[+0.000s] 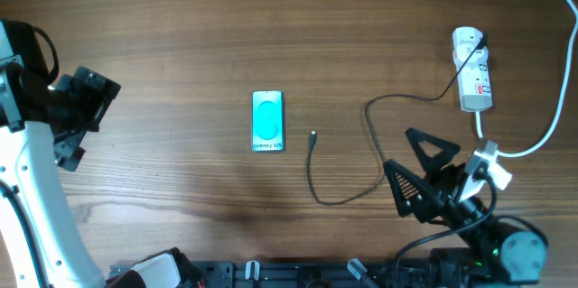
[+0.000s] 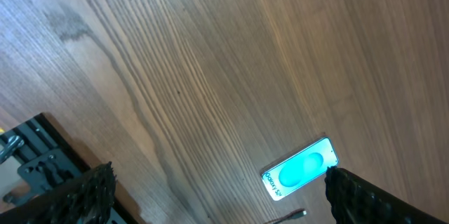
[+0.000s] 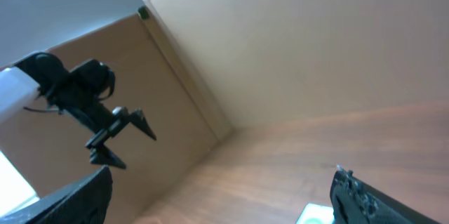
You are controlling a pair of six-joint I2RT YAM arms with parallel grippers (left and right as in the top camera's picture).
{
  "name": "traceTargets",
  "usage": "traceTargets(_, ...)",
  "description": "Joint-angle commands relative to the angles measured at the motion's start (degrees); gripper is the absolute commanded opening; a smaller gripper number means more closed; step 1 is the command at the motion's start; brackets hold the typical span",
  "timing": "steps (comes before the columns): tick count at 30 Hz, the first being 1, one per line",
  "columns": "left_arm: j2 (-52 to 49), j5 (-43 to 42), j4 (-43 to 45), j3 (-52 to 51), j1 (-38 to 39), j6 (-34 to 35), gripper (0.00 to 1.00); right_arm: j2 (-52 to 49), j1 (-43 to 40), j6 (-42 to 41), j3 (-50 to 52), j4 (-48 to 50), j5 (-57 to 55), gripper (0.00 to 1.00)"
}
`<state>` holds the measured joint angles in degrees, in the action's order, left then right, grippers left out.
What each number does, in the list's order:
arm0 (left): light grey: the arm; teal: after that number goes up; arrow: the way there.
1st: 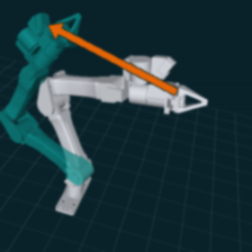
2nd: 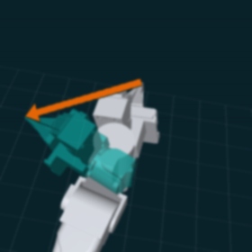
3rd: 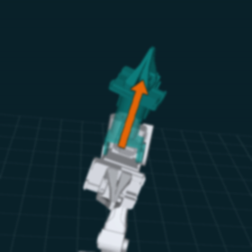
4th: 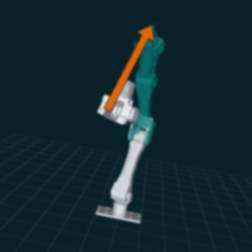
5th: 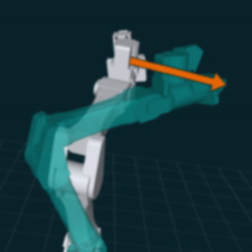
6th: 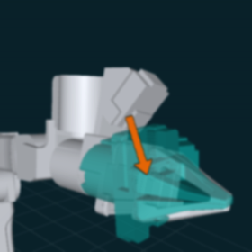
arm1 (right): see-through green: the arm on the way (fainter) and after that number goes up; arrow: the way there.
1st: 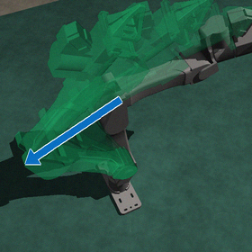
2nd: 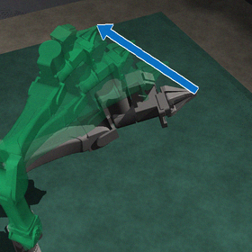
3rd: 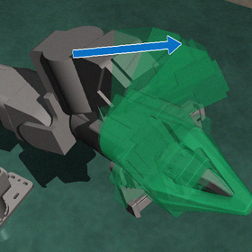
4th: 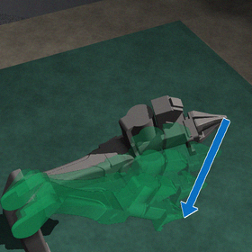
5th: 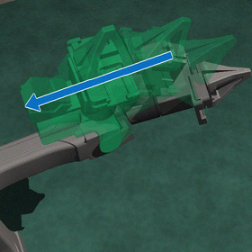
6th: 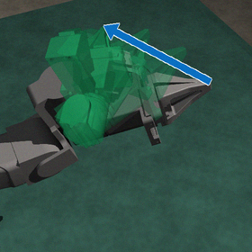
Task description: Plug charger to phone and switch on socket
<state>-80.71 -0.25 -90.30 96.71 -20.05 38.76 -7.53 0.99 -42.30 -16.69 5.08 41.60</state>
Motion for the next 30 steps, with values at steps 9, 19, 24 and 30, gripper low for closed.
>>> traceTargets(9,0.13,0.79,0.00,0.26,-0.37,0.72,1.00,-28.68,0.28,-12.66,-14.58,-13.42,8.39,1.00)
traceTargets(19,0.13,0.79,0.00,0.26,-0.37,0.72,1.00,-33.53,0.28,-7.32,-18.78,1.29,21.44,0.99)
traceTargets(24,0.13,0.79,0.00,0.26,-0.37,0.72,1.00,-34.77,0.28,-5.68,-24.50,1.31,16.92,1.00)
traceTargets(30,0.13,0.79,0.00,0.26,-0.37,0.72,1.00,-38.51,0.28,-1.09,-29.77,-5.90,4.72,0.99)
